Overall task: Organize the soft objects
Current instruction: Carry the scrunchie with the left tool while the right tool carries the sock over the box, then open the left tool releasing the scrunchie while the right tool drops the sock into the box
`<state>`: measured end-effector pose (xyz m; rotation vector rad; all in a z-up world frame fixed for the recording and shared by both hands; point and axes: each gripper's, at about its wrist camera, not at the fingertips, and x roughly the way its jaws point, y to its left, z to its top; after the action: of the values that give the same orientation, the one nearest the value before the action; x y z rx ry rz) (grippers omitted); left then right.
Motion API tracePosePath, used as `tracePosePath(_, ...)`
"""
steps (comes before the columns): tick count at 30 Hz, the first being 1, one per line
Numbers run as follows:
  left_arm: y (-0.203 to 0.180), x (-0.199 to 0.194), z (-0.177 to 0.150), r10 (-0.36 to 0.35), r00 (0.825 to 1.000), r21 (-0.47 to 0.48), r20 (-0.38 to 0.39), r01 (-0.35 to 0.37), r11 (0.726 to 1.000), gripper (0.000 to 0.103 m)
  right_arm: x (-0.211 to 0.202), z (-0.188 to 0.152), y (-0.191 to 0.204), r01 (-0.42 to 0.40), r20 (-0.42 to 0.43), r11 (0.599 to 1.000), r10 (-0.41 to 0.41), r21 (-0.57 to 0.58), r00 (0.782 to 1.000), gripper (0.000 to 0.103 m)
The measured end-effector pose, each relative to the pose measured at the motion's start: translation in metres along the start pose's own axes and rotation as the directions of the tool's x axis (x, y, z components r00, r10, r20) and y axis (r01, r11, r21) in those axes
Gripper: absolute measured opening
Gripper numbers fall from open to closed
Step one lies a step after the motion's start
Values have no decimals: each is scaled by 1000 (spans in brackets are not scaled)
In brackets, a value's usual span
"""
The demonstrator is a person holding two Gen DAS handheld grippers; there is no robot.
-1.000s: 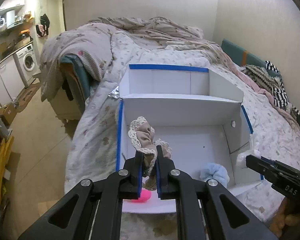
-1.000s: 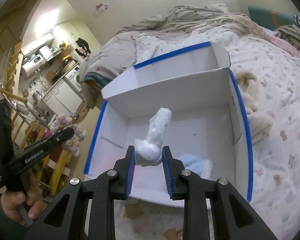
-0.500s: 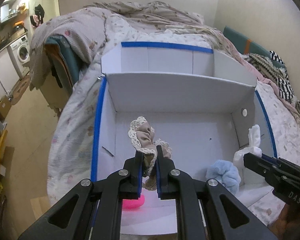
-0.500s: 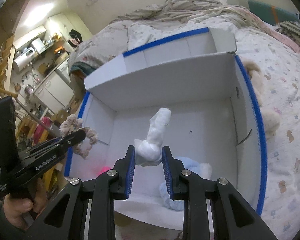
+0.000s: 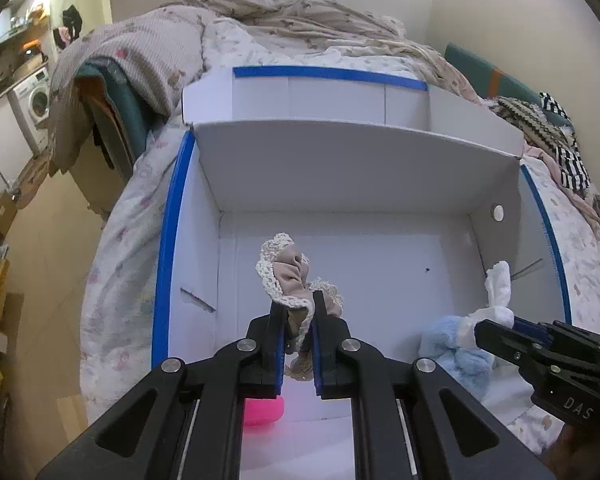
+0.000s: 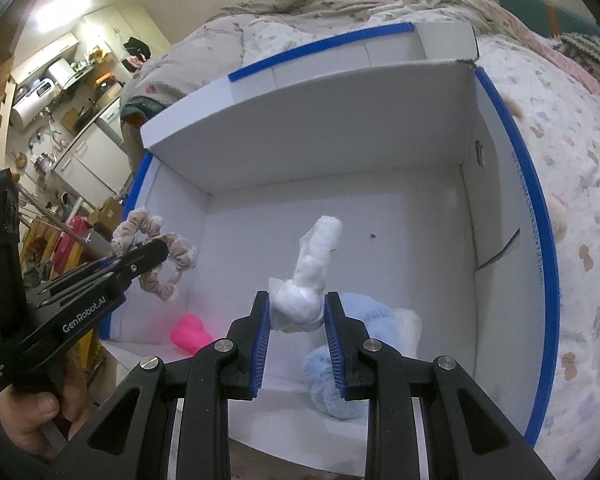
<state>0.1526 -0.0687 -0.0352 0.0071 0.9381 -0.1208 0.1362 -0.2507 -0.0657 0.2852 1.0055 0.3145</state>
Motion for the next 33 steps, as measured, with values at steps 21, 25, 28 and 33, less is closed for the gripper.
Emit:
tracePosePath(21, 1, 16, -5, 16, 999, -2, -36, -16, 1000, 13, 13, 4, -1, 28, -45, 1000, -27, 13, 999, 29)
tracePosePath(25, -1, 17, -5, 18, 999, -1, -51, -18, 1000, 20, 15, 5, 0, 33, -48, 999, -32, 12, 998, 29)
tracePosePath(28, -2, 17, -6, 23, 998, 6, -57, -23, 1000, 45, 15, 5, 1, 33, -45, 999, -32, 16, 998, 29)
tracePosePath(33, -3, 7, -5, 36, 999, 8, -12, -36, 999, 61, 14, 5, -2, 31, -31, 999, -31, 25, 999, 32)
